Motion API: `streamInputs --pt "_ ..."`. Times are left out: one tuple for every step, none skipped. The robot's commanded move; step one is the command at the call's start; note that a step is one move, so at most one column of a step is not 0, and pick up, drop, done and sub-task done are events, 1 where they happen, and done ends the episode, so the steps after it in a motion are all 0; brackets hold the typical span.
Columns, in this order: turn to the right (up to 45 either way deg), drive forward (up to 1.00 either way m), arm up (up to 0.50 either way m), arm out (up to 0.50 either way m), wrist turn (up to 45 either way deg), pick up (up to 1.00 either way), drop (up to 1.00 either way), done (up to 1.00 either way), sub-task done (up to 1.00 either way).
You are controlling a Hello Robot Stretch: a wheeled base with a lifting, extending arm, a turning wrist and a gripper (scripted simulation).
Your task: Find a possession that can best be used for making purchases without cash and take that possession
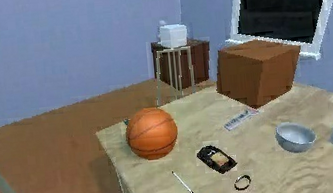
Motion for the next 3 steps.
streamInputs --pt "-45.0 0.00 0.00 0.00 0.0 0.00 0.00 0.00 0.00" --pt "-27.0 0.00 0.00 0.00 0.0 0.00 0.00 0.00 0.00" --pt "0.0 0.00 0.50 0.00 0.0 0.00 0.00 0.00 0.00"
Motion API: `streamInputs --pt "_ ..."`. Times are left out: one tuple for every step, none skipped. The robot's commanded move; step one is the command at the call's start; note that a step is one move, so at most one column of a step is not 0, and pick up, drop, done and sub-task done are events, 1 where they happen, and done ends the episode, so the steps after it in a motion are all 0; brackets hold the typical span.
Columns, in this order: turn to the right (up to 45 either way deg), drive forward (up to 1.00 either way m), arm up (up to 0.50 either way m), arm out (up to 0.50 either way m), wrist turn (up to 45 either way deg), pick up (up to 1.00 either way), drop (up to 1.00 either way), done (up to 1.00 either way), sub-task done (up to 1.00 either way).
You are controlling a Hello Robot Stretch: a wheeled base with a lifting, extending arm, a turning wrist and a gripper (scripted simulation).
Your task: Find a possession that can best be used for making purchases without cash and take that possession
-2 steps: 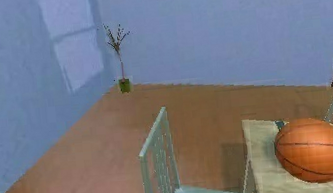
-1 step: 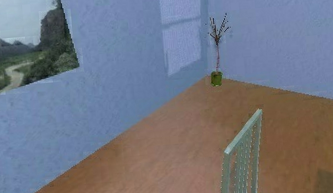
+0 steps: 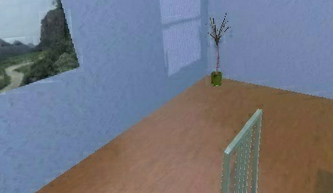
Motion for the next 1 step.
streamInputs --pt "0.0 0.00 0.34 0.00 0.0 0.00 0.00 0.00 0.00"
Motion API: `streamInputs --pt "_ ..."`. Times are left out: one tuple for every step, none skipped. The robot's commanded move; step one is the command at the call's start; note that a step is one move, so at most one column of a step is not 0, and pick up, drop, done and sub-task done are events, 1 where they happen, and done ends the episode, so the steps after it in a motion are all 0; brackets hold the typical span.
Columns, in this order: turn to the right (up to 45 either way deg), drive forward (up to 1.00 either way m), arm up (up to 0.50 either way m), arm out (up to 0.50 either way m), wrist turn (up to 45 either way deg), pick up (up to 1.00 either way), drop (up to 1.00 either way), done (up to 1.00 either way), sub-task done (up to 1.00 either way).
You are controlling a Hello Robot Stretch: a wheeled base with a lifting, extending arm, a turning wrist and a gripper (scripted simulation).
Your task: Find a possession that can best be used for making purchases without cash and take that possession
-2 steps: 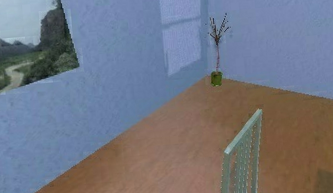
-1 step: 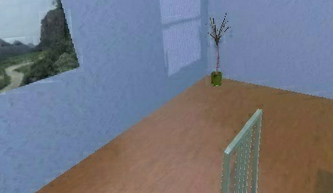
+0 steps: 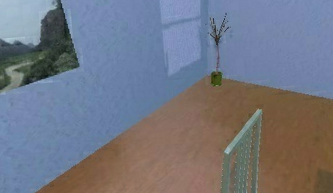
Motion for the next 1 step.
streamInputs --pt "0.0 0.00 0.00 0.14 0.0 0.00 0.00 0.00 0.00"
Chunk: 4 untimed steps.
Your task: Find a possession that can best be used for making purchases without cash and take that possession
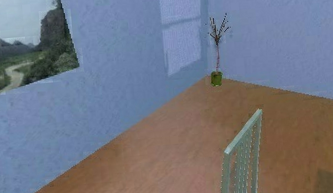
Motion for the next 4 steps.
streamInputs --pt "0.0 0.00 0.00 0.00 45.0 0.00 0.00 0.00 0.00" --pt "0.0 0.00 0.00 0.00 45.0 0.00 0.00 0.00 0.00" --pt "0.0 0.00 0.00 0.00 45.0 0.00 0.00 0.00 0.00" --pt "0.0 0.00 0.00 0.00 21.0 0.00 0.00 0.00 0.00"
